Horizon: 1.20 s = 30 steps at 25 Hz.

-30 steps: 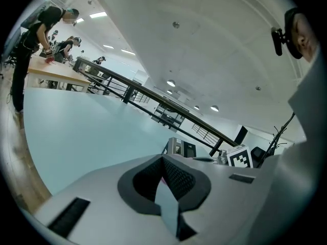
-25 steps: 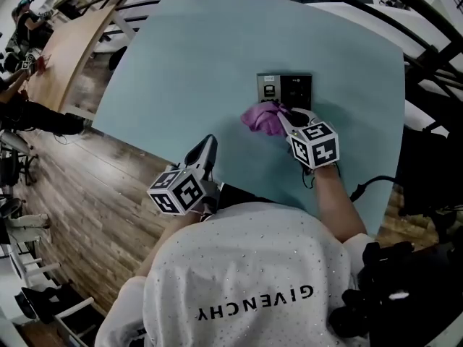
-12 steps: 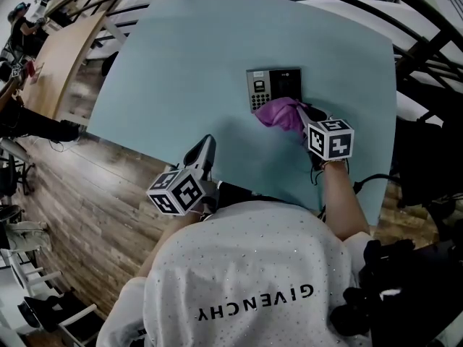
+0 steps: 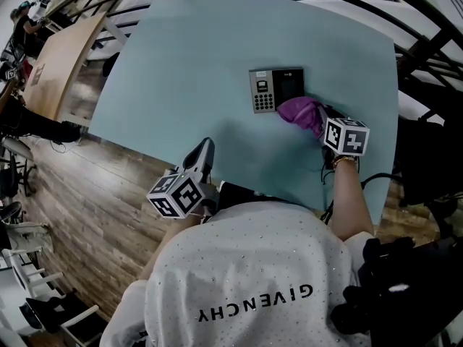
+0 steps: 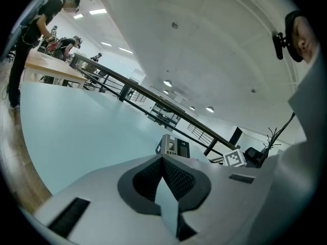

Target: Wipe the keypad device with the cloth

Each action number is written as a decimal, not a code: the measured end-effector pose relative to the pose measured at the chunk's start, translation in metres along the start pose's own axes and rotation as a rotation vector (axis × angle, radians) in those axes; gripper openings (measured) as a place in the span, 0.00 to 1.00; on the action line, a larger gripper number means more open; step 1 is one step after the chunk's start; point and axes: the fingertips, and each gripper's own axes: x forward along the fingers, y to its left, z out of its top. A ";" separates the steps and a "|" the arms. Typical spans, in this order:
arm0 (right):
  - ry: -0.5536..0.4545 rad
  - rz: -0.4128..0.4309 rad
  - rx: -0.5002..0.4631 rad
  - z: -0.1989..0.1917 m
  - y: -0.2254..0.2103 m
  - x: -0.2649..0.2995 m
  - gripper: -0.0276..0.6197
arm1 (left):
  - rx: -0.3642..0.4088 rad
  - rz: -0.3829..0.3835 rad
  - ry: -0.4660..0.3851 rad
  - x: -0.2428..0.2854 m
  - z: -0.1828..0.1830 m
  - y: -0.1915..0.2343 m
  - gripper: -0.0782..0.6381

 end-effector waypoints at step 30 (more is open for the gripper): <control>-0.236 -0.082 0.065 0.098 0.004 0.038 0.11 | -0.027 0.129 -0.009 -0.033 0.007 0.053 0.11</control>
